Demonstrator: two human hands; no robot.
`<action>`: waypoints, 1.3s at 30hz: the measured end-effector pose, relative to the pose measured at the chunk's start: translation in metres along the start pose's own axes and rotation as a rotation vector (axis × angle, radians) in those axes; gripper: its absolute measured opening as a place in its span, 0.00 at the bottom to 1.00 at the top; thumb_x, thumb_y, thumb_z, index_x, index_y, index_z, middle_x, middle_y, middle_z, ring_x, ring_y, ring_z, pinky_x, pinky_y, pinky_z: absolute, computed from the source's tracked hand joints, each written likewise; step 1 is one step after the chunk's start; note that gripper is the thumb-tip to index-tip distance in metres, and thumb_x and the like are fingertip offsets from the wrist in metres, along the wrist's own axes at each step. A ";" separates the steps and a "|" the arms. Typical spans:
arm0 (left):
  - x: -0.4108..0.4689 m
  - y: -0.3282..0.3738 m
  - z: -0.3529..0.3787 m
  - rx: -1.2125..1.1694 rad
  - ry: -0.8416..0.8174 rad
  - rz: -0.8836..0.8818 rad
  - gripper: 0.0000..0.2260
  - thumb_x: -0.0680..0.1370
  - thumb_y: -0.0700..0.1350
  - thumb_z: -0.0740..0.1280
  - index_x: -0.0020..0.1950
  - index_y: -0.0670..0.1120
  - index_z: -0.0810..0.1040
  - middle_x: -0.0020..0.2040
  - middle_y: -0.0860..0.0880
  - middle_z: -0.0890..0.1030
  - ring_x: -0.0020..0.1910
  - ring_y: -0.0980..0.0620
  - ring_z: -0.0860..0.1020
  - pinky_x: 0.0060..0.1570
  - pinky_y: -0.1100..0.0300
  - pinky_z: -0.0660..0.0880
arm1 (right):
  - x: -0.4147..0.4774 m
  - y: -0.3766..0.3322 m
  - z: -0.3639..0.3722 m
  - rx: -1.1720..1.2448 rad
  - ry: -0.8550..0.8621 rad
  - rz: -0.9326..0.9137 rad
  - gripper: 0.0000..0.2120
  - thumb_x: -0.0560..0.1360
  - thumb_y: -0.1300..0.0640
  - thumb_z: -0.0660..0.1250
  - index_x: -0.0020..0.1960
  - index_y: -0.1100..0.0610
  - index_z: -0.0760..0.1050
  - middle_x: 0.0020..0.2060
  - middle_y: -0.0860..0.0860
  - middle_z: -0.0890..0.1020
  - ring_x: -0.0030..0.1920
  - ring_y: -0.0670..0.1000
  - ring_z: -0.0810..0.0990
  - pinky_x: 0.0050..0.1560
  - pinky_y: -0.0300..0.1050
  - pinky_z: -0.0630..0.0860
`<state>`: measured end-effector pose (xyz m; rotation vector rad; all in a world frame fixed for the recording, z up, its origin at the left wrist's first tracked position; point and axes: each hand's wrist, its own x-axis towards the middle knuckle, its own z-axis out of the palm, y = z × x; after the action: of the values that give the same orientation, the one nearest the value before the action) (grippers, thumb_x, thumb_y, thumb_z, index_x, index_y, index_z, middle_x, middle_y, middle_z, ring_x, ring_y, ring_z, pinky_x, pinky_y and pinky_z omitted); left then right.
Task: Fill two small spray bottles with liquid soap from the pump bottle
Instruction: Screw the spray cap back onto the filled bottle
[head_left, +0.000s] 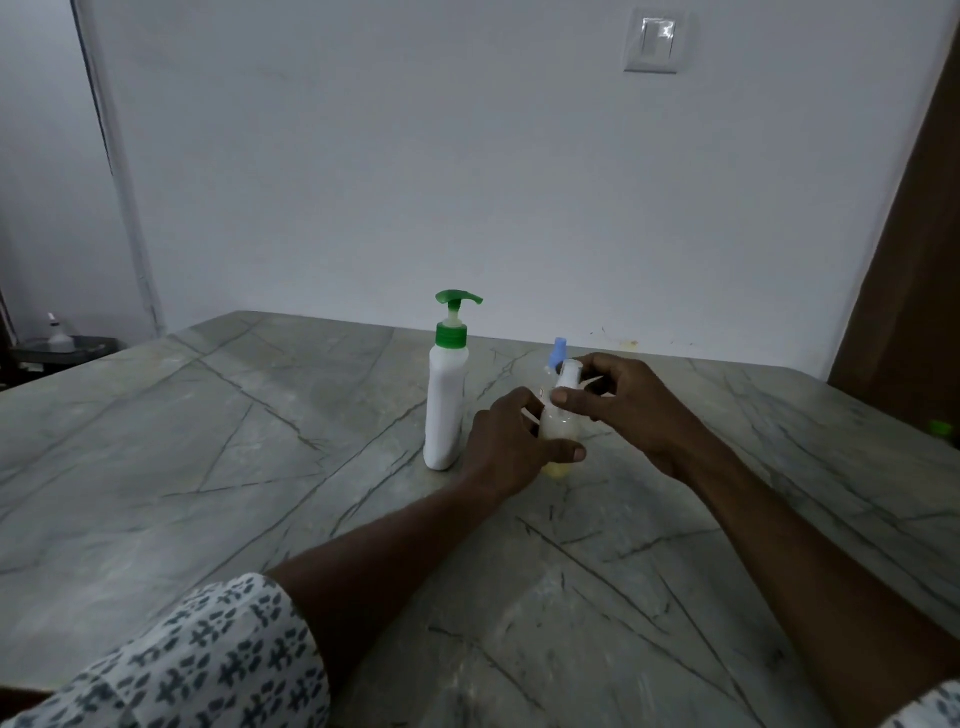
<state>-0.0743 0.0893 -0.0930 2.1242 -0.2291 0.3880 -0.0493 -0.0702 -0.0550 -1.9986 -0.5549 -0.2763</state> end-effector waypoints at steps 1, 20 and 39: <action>0.000 0.000 0.000 -0.003 -0.002 -0.003 0.23 0.67 0.54 0.79 0.55 0.49 0.74 0.49 0.51 0.80 0.44 0.55 0.78 0.35 0.67 0.69 | 0.000 0.000 -0.003 0.038 -0.020 -0.024 0.11 0.71 0.55 0.73 0.53 0.53 0.81 0.47 0.53 0.83 0.44 0.51 0.79 0.46 0.48 0.77; -0.002 0.000 -0.001 -0.033 -0.001 -0.002 0.22 0.66 0.53 0.80 0.52 0.50 0.74 0.46 0.52 0.80 0.41 0.57 0.78 0.34 0.66 0.69 | -0.003 0.004 0.001 -0.014 -0.015 -0.017 0.11 0.71 0.55 0.73 0.44 0.63 0.78 0.37 0.59 0.78 0.36 0.51 0.74 0.39 0.47 0.72; -0.001 0.001 0.000 0.000 -0.001 -0.010 0.23 0.66 0.54 0.79 0.54 0.49 0.74 0.47 0.53 0.79 0.42 0.56 0.77 0.35 0.66 0.69 | -0.002 0.009 -0.003 0.055 -0.027 -0.020 0.10 0.74 0.55 0.70 0.55 0.55 0.81 0.48 0.56 0.83 0.41 0.48 0.78 0.39 0.43 0.75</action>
<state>-0.0756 0.0889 -0.0928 2.1245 -0.2196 0.3812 -0.0469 -0.0771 -0.0610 -1.9466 -0.5938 -0.2445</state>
